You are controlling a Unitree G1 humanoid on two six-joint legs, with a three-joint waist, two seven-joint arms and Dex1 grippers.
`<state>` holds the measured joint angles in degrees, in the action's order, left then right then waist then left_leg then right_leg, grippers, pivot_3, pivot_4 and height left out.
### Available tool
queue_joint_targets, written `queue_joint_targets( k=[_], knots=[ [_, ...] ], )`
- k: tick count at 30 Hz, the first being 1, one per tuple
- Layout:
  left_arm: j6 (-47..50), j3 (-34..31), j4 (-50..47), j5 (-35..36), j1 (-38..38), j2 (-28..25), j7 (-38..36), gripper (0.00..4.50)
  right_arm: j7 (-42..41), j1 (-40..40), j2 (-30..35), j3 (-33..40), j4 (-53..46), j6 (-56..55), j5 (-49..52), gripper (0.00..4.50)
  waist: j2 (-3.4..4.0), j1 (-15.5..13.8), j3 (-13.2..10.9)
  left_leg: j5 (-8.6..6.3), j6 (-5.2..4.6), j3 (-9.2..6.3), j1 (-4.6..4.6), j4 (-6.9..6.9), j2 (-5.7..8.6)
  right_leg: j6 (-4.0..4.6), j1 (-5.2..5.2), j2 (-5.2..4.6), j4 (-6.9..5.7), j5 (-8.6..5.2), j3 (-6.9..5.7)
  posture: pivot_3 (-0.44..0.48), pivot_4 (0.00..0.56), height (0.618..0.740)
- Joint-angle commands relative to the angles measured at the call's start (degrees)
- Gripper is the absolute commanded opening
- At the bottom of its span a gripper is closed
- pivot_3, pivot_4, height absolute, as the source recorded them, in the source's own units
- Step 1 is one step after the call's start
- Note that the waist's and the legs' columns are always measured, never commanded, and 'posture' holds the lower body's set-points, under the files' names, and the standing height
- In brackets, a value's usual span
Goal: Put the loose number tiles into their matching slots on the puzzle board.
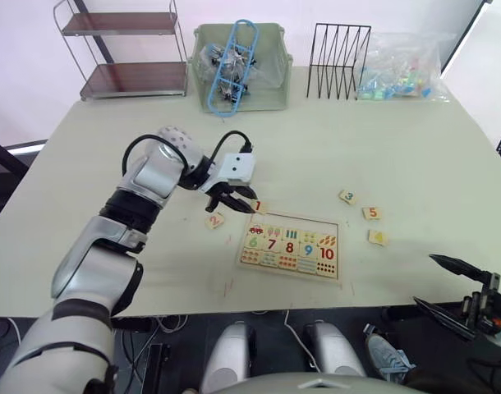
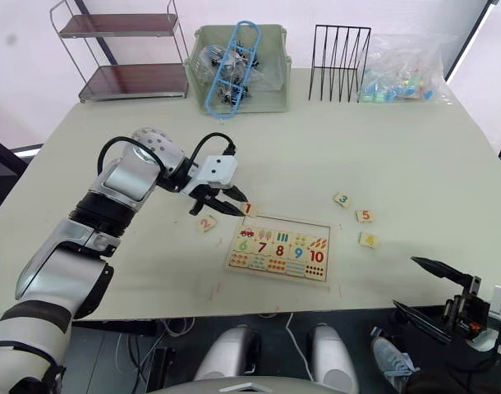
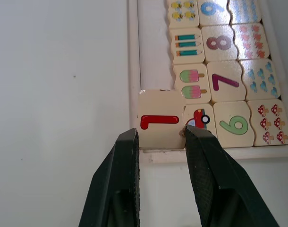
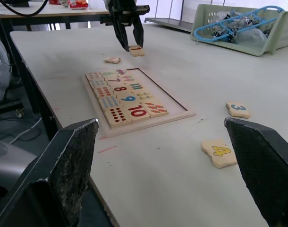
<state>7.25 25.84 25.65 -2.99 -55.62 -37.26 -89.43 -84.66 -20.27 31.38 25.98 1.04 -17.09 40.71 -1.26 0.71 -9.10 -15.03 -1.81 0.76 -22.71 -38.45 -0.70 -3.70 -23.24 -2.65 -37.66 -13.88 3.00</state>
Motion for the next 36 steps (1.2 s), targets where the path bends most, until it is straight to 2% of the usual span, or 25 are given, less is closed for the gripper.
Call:
queue_joint_targets(
  k=[1,6,18,23,36],
  knots=[
    [-1.8,1.8,-0.1,-4.9,-0.8,-0.6,2.3,0.89,0.5,0.5,0.5,1.8,-0.5,-1.5,0.3,4.50,0.00,0.0,0.0,0.00,0.00,0.00,0.00,0.00,0.00,0.00,0.00,0.00,0.00,0.00,0.00,0.000,0.150,0.740],
    [0.9,1.2,0.1,-5.8,-0.4,1.7,4.8,0.89,1.4,1.4,0.4,1.3,-0.4,-1.6,-0.1,4.50,-0.01,-0.1,0.0,0.00,0.00,-0.01,-0.02,0.00,0.01,-0.01,0.00,-0.01,0.00,0.00,0.00,0.000,0.150,0.740],
    [11.7,0.9,-7.3,-4.5,1.7,1.7,1.9,0.89,2.6,2.4,0.7,0.7,-0.7,-1.8,-1.3,4.50,-0.01,0.0,0.0,0.00,0.00,-0.04,-0.02,-0.01,0.02,-0.01,0.00,-0.02,-0.01,0.00,-0.02,0.000,0.150,0.740],
    [14.7,1.2,-10.1,-5.2,2.5,1.8,2.9,0.89,2.9,2.5,0.9,0.8,-1.2,-1.3,-1.3,4.50,-0.01,0.0,0.0,0.00,0.00,-0.03,-0.02,-0.01,0.02,-0.01,0.00,-0.02,-0.01,0.01,-0.02,0.000,0.150,0.740],
    [16.4,2.7,-11.7,-6.2,3.0,1.9,3.1,0.89,3.8,1.6,0.8,0.7,-2.9,-1.0,-1.1,4.50,-0.01,-0.1,0.0,0.00,0.00,-0.04,-0.02,-0.01,0.02,0.00,0.00,-0.02,-0.02,0.00,-0.02,0.000,0.150,0.740]
  ],
)
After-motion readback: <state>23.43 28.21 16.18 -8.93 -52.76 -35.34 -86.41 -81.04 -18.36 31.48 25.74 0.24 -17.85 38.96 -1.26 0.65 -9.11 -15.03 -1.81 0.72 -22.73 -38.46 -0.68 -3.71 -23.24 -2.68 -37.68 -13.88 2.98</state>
